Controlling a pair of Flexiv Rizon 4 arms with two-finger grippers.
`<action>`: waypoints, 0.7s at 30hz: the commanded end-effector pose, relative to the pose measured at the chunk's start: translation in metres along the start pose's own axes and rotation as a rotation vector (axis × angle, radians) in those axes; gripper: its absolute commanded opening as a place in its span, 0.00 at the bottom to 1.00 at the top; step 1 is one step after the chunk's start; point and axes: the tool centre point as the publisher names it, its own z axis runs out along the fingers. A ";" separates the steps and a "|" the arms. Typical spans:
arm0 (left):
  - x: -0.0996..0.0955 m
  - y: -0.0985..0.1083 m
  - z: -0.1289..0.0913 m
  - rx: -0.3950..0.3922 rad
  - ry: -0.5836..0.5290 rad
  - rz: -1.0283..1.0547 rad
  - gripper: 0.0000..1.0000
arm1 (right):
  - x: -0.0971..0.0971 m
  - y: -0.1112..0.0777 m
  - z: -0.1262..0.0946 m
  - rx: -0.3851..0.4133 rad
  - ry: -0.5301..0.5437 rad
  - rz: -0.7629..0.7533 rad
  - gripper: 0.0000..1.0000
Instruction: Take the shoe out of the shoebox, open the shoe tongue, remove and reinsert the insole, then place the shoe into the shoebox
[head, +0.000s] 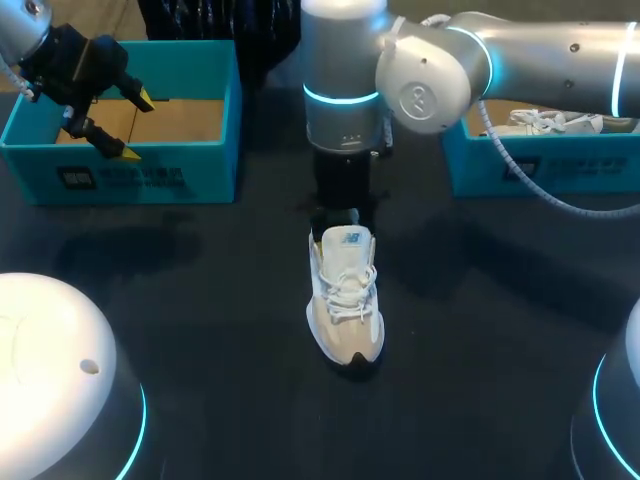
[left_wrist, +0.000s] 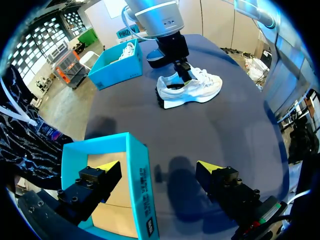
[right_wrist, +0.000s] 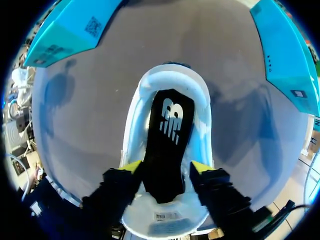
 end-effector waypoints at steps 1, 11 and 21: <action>0.000 0.000 -0.001 -0.003 0.002 0.000 1.00 | 0.003 0.002 -0.002 0.005 -0.007 -0.005 1.00; 0.000 0.000 -0.001 -0.003 0.002 0.000 1.00 | 0.003 0.002 -0.001 0.017 -0.013 -0.011 1.00; 0.000 0.000 -0.001 -0.003 0.002 0.000 1.00 | 0.001 -0.004 -0.016 -0.007 -0.040 0.012 1.00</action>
